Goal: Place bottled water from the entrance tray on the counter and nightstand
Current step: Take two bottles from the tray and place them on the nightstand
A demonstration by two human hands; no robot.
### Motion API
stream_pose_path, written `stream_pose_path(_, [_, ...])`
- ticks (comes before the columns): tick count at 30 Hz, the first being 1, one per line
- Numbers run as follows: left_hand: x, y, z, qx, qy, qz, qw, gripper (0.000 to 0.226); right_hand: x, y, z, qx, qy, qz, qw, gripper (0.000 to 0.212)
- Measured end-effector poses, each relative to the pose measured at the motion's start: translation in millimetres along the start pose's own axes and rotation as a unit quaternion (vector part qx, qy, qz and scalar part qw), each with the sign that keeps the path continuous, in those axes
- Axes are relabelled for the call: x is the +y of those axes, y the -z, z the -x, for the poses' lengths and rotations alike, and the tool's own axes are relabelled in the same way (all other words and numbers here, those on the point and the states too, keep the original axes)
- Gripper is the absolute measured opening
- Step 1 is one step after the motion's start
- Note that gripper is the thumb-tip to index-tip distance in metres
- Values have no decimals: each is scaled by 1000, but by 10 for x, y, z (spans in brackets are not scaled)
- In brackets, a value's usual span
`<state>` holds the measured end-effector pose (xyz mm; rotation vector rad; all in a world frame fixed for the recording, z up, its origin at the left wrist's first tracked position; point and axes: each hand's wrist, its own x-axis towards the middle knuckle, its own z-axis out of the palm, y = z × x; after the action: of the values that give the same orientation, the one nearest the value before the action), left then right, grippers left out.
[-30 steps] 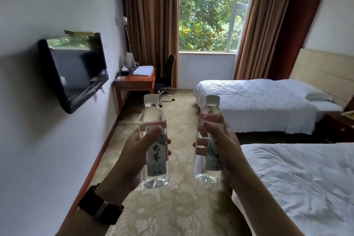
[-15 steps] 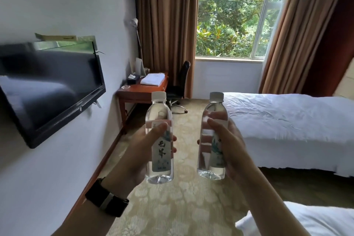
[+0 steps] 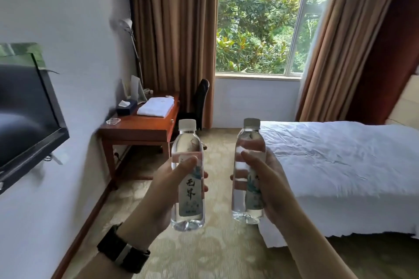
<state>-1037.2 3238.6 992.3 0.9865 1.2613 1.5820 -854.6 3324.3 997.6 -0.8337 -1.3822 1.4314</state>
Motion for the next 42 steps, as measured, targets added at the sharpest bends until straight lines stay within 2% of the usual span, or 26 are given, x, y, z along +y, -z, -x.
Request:
stream_pose_path(5, [136, -193, -1669, -70, 19, 17, 997, 88, -110, 233, -1338, 67, 11, 29, 997, 50])
stream_pose_path(9, [139, -821, -2727, -172, 29, 24, 984, 92, -221, 787, -2020, 164, 31, 65, 984, 51])
stream_pose_path(13, [15, -1767, -3402, -281, 45, 37, 958, 92, -339, 1511, -2314, 264, 46, 76, 960, 50])
stream_pose_path(18, [-300, -3097, -3816, -396, 75, 56, 914, 62, -389, 2554, -2313, 395, 58, 81, 913, 47])
stream_pose_path(26, [-855, -4927, -4226, -504, 105, 56, 855, 66, -453, 4109, -2200, 518, 55, 85, 849, 47])
stream_pose_path(32, [-1131, -6168, -4561, -549, 121, 48, 826, 70, -532, 5149, -2245, 583, 42, 87, 806, 24])
stream_pose_path(42, [-1937, -8808, -5182, -629, 123, 53, 765, 39, -554, 7603, -2599, 658, 45, 49, 750, 43])
